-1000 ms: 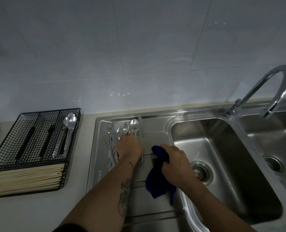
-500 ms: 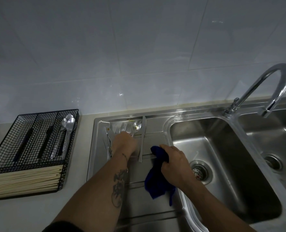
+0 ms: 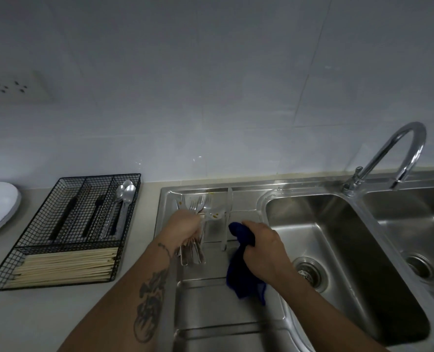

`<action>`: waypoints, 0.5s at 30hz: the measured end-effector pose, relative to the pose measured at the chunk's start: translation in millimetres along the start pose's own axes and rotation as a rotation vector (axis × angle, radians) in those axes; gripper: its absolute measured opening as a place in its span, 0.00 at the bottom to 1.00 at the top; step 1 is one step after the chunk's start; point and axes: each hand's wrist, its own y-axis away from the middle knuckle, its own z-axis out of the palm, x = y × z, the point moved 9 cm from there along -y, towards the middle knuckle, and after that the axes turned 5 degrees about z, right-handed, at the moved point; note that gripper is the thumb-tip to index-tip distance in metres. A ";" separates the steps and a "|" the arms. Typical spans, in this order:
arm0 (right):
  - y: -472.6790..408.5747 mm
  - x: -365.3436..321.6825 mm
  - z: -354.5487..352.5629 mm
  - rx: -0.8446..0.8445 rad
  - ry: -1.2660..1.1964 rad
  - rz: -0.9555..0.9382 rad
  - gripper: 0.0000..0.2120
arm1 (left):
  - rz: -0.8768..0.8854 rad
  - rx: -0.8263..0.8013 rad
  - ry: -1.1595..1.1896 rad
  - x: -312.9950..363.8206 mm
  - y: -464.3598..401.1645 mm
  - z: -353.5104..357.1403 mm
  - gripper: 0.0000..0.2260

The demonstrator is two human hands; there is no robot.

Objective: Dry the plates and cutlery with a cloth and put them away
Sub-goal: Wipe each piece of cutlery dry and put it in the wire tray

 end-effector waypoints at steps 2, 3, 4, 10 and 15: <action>4.7 -15.9 -5.6 0.067 0.043 -0.060 0.25 | 0.105 0.013 -0.105 10.6 17.7 -10.6 0.12; 7.9 -25.0 -9.0 0.109 0.062 -0.094 0.25 | 0.163 0.019 -0.139 15.6 26.6 -13.0 0.10; 11.6 -34.5 -12.0 0.151 0.079 -0.126 0.26 | 0.223 0.021 -0.157 20.5 36.9 -14.4 0.11; 33.4 -71.1 -1.9 0.220 0.416 -0.260 0.32 | 0.466 0.177 -0.277 43.4 86.4 -36.0 0.05; 59.2 -80.6 -5.0 0.293 0.492 -0.176 0.33 | 0.535 0.278 -0.373 33.4 117.6 -61.3 0.03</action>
